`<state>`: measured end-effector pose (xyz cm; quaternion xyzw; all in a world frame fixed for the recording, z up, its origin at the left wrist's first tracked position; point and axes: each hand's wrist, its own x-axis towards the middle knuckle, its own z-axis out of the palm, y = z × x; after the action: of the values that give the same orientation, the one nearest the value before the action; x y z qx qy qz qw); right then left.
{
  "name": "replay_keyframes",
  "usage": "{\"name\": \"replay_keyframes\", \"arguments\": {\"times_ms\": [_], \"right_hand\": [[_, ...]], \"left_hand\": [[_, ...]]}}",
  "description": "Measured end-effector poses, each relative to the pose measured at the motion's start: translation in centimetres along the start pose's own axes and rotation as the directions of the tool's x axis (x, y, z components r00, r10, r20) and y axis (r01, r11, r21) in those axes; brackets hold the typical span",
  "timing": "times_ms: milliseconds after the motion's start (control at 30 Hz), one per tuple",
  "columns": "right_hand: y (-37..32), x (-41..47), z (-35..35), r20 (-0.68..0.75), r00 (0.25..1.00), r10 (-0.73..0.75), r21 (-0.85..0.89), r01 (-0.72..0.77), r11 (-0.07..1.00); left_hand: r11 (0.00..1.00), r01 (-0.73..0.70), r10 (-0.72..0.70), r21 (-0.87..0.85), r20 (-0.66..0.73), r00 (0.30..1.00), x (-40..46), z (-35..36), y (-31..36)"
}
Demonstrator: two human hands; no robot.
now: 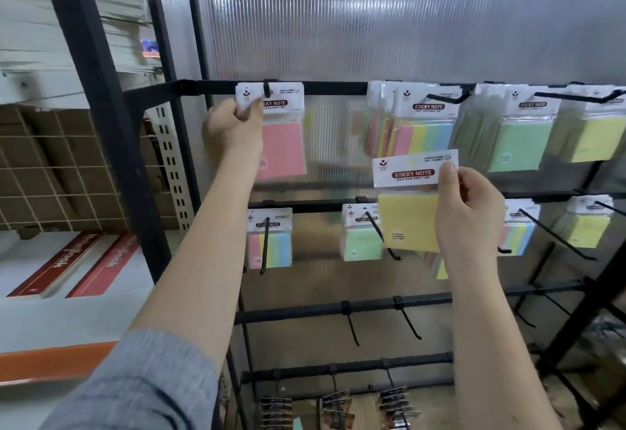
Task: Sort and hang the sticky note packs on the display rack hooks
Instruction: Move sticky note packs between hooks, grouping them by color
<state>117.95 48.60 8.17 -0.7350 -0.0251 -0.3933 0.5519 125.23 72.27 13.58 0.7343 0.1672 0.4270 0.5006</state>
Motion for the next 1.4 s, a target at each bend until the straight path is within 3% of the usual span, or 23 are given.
{"name": "replay_keyframes", "arguments": {"times_ms": [167,267,333,467,567,733,900,1067,1200,1400], "right_hand": [[0.1,-0.6,-0.7,-0.071,0.997,0.016,-0.014,-0.017,1.000],[0.3,-1.1,-1.4,-0.123,0.992,0.028,-0.056,-0.035,0.998],[0.4,-1.5,-2.2,-0.157,0.987,0.030,-0.083,-0.043,0.996],[0.6,-2.2,-4.4,-0.239,0.970,0.045,-0.138,-0.079,0.987],[1.0,-2.3,-6.3,-0.300,0.952,0.059,-0.139,-0.104,0.985],[2.8,-1.1,-9.8,-0.353,0.933,0.076,-0.064,-0.105,0.992],[5.0,1.6,-14.1,-0.376,0.926,0.038,-0.045,-0.059,0.997],[8.0,6.1,-19.7,-0.318,0.947,0.034,-0.042,-0.050,0.998],[9.5,10.5,-24.2,-0.191,0.979,0.069,-0.010,-0.073,0.997],[10.4,15.6,-29.0,0.005,0.991,0.137,0.112,-0.137,0.984]], "left_hand": [[0.996,-0.074,0.071,-0.059,-0.053,0.996,-1.3,0.6,-0.4],[0.971,-0.236,0.241,0.048,-0.147,0.960,-4.5,0.9,-1.5],[0.963,-0.254,0.264,0.095,-0.123,0.957,-6.5,1.4,-2.3],[0.925,-0.379,0.379,0.024,0.005,0.925,-9.3,2.8,-3.1],[0.908,-0.414,0.417,-0.062,0.221,0.882,-10.9,3.7,-2.7],[0.918,-0.396,0.309,0.003,0.623,0.719,-13.7,6.6,-1.5],[0.915,-0.395,0.205,0.086,0.745,0.635,-16.9,10.7,-0.1],[0.919,-0.353,0.113,0.178,0.736,0.667,-20.3,15.6,2.8],[0.941,-0.246,0.030,0.233,0.666,0.745,-24.6,18.7,5.6],[0.953,-0.169,-0.021,0.253,0.610,0.792,-30.1,21.9,8.8]]}}
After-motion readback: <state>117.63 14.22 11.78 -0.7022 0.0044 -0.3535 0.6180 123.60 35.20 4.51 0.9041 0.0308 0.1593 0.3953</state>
